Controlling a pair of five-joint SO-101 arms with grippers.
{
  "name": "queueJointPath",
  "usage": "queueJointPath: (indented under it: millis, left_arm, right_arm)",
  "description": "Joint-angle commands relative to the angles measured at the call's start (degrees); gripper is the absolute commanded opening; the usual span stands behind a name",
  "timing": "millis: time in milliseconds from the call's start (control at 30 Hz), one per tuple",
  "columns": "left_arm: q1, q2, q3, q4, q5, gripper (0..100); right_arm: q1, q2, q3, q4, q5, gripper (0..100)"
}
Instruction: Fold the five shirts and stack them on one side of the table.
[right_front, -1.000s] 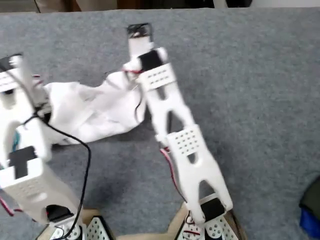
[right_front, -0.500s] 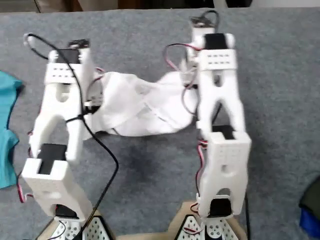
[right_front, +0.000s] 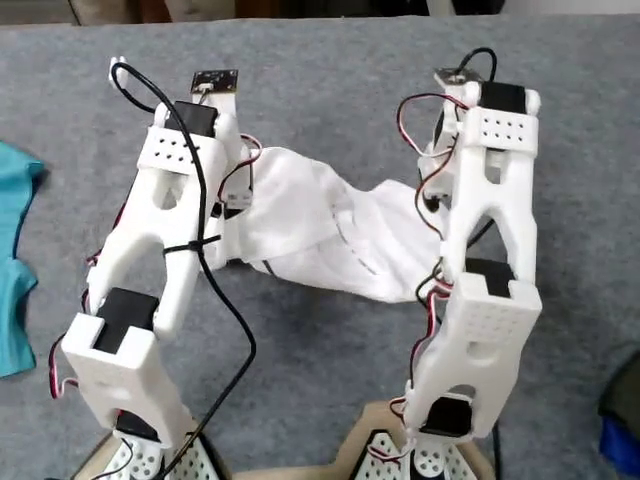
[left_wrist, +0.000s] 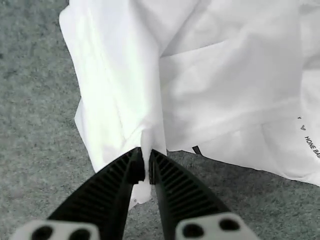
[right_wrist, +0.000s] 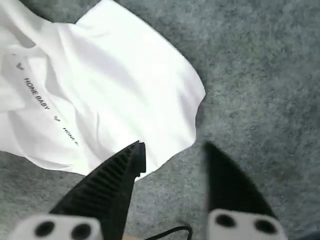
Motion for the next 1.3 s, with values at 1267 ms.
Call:
queueJointPath:
  millis: [1267]
  left_arm:
    - [-10.99, -2.15, 5.19, -0.97, 0.35, 2]
  right_arm:
    - [-24.75, 11.74, -9.01, -2.46, -16.26, 14.5]
